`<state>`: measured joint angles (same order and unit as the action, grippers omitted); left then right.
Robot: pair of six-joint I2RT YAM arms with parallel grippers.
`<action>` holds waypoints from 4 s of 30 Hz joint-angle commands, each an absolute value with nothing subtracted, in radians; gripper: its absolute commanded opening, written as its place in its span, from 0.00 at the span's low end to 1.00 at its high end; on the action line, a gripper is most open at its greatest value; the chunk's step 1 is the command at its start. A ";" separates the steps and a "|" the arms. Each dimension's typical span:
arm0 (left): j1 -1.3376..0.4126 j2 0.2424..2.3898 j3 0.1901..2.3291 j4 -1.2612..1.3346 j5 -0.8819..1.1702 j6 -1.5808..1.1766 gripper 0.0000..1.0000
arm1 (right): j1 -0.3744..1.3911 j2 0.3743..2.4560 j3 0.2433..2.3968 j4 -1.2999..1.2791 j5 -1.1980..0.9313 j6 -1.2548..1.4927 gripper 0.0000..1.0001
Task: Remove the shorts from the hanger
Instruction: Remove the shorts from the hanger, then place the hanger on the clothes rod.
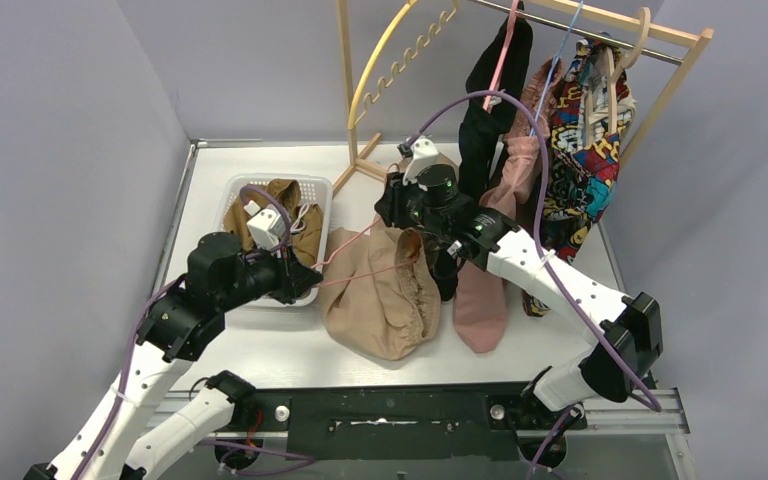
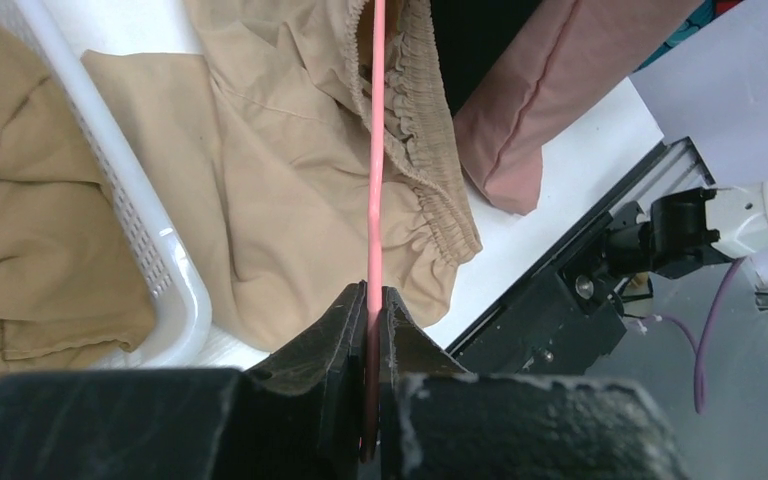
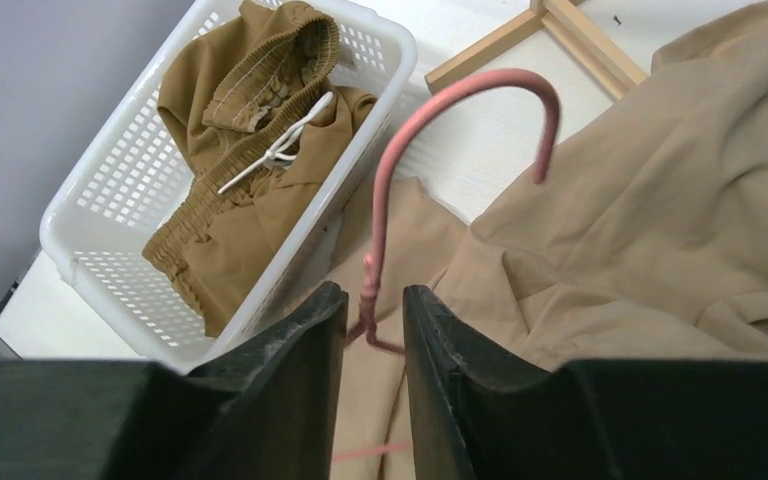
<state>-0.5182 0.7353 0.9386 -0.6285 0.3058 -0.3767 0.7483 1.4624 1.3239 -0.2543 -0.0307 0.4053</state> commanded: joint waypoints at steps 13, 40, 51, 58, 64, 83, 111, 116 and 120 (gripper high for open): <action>-0.516 0.710 1.040 -0.650 0.248 -0.308 0.00 | 0.764 1.427 1.265 -0.450 0.052 0.345 0.48; -0.515 0.599 1.154 -0.671 0.173 -0.346 0.00 | 0.796 1.448 1.334 -0.471 0.129 0.391 0.42; -0.515 0.610 1.180 -0.596 0.219 -0.344 0.00 | 0.839 1.210 1.148 -0.279 0.037 0.494 0.49; -0.515 0.614 1.150 -0.529 0.242 -0.342 0.00 | 0.840 1.151 1.124 -0.180 -0.024 0.518 0.50; -0.515 0.597 1.108 -0.509 0.247 -0.344 0.00 | 0.840 1.170 1.223 -0.064 -0.017 0.496 0.49; -0.515 0.568 1.018 -0.388 0.315 -0.411 0.00 | 0.735 1.331 1.325 0.074 -0.185 0.602 0.27; -0.515 0.793 1.254 -0.967 0.361 -0.253 0.21 | 0.751 1.415 1.418 -0.072 -0.183 0.269 0.00; -0.515 0.787 1.249 -0.983 0.367 -0.249 0.26 | 0.750 1.414 1.417 -0.077 -0.187 0.265 0.00; -0.515 0.788 1.255 -0.990 0.344 -0.241 0.00 | 0.751 1.413 1.416 -0.080 -0.197 0.264 0.00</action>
